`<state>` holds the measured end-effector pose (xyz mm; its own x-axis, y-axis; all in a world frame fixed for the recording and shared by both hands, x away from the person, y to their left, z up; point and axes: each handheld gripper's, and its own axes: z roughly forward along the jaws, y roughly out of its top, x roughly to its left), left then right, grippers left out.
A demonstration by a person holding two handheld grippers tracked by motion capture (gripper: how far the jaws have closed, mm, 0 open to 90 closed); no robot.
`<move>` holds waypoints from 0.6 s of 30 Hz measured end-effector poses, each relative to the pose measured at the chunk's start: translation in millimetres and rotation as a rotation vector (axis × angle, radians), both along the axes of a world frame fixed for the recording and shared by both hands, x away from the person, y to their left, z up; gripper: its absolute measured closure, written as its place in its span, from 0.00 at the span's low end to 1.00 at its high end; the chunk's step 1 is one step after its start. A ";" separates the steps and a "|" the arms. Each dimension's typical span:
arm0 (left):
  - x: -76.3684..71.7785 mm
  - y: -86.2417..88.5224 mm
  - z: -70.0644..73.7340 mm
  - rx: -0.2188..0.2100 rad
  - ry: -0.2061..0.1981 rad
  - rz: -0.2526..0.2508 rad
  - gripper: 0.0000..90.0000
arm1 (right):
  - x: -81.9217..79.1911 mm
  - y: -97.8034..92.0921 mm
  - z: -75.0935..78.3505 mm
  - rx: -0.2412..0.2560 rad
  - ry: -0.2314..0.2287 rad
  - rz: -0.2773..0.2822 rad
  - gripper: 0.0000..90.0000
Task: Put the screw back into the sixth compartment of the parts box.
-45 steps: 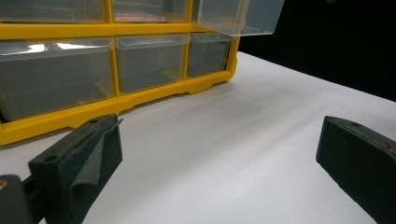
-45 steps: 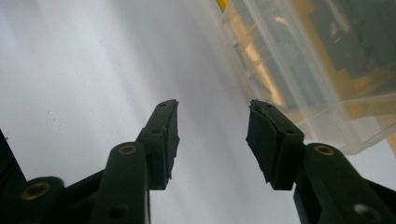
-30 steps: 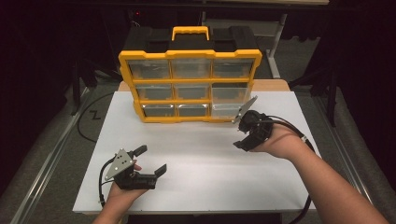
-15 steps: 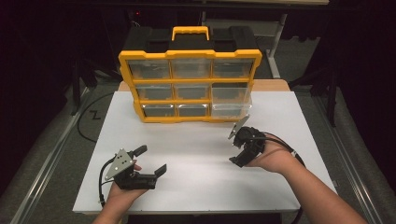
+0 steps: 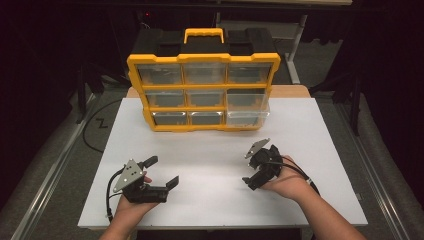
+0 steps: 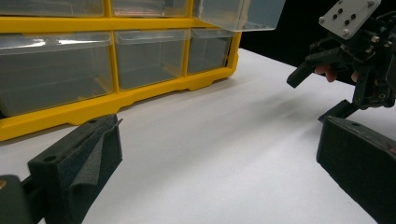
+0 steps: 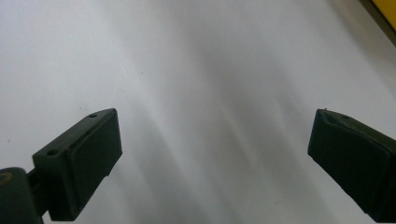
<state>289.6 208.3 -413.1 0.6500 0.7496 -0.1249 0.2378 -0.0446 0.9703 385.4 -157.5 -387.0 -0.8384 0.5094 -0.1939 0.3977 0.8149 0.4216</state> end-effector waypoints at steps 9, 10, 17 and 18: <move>1.5 -1.0 -1.7 0.006 0.010 0.001 0.01 | -9.9 -12.7 -16.2 0.156 -0.056 -0.069 0.04; 1.9 -1.2 -1.8 0.010 0.009 0.002 0.01 | -10.6 -15.1 -18.0 0.177 -0.063 -0.080 0.04; 3.8 -3.2 -4.7 0.032 0.026 0.003 0.01 | -12.0 -31.5 -28.0 0.326 -0.091 -0.168 0.05; 4.1 -3.5 -5.0 0.029 0.028 0.005 0.01 | -12.8 -33.8 -29.6 0.344 -0.095 -0.172 0.05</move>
